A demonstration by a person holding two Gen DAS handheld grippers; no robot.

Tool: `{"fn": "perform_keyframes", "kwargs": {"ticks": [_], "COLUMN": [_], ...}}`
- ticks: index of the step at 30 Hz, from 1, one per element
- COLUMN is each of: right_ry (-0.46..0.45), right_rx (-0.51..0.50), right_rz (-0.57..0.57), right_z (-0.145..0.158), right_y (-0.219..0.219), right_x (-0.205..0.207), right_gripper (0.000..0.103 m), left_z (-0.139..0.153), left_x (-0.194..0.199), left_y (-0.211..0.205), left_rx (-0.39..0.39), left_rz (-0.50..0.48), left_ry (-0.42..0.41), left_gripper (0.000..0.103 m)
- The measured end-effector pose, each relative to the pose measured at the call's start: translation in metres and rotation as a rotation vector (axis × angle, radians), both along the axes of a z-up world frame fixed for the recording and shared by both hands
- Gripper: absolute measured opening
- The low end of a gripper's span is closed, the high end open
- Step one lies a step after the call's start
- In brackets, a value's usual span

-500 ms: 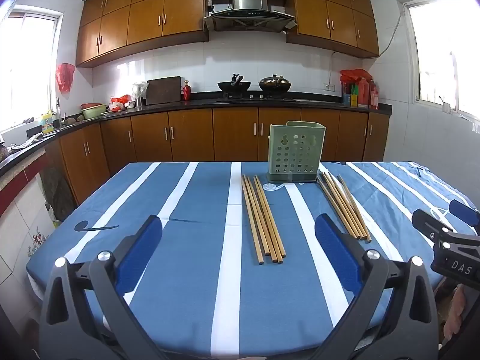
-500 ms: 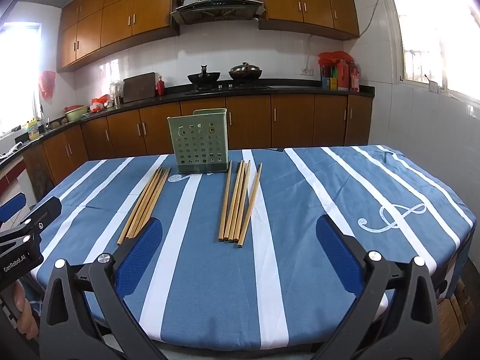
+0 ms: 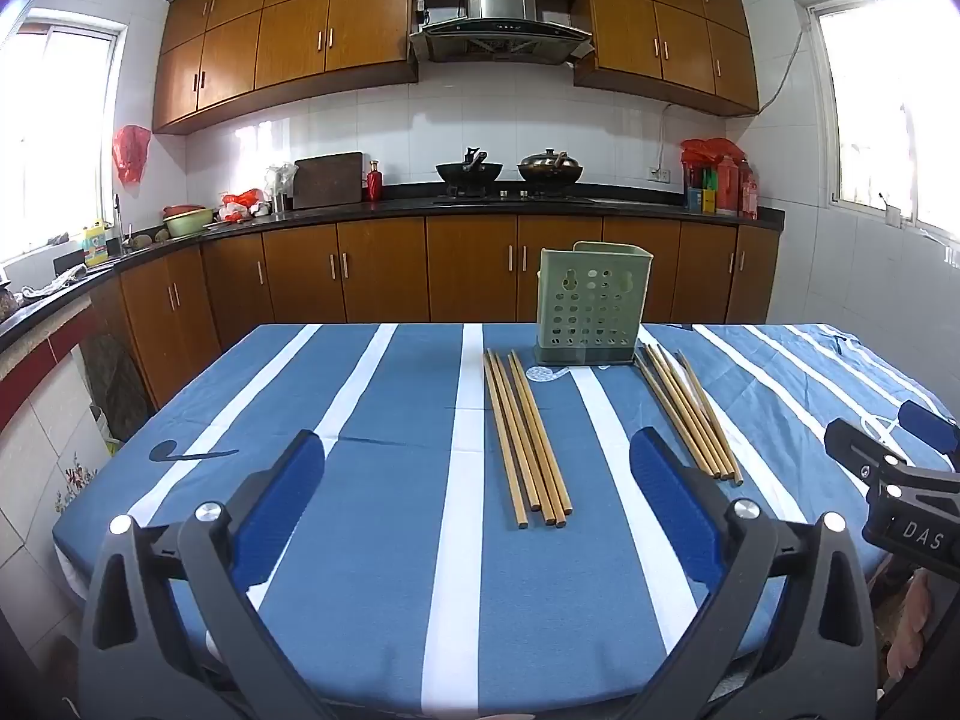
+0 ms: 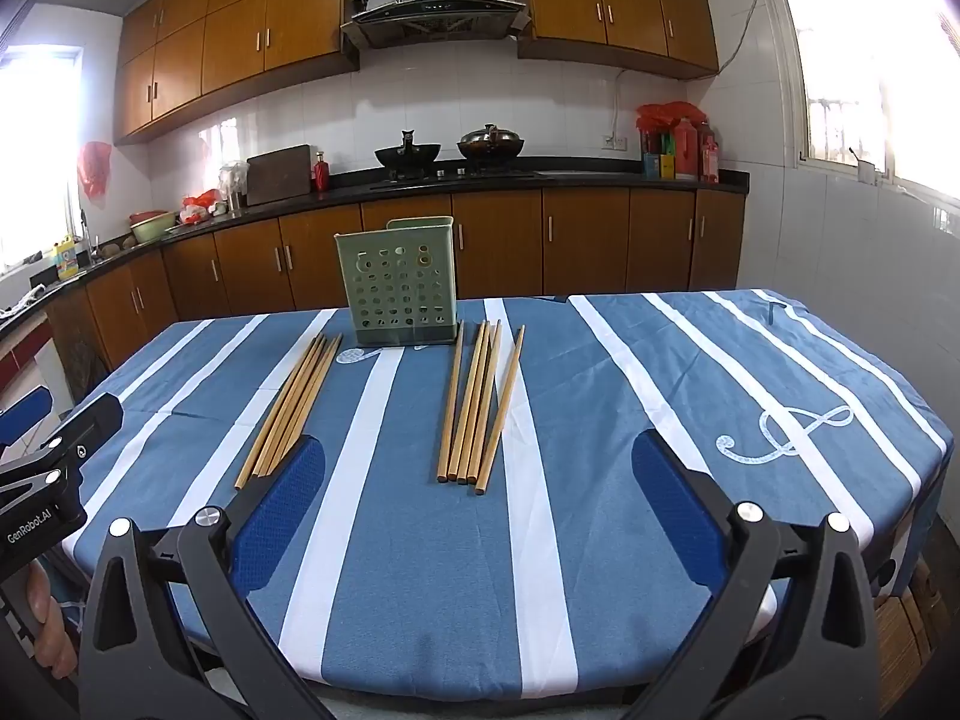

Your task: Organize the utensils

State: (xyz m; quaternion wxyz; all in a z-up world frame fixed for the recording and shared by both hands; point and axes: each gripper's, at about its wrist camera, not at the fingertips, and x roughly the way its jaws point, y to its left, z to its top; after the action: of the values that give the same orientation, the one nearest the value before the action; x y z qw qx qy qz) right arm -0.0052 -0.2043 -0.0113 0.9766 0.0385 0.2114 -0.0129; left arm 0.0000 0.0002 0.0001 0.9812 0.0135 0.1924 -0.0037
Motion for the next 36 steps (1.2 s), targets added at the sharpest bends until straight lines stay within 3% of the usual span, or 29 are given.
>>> {"fn": "perform_keyframes", "kwargs": {"ticks": [36], "right_ry": [0.002], "right_rx": [0.005], "right_rz": [0.0], "right_z": [-0.0035], "right_y": [-0.0021], "right_x": [0.0003], "right_gripper": [0.101], "left_z": [0.0], "left_x": [0.0001], "left_y": [0.0], "left_rx": [0.001], "left_rz": [0.0], "left_ry": [0.002], "left_gripper": [0.099]}}
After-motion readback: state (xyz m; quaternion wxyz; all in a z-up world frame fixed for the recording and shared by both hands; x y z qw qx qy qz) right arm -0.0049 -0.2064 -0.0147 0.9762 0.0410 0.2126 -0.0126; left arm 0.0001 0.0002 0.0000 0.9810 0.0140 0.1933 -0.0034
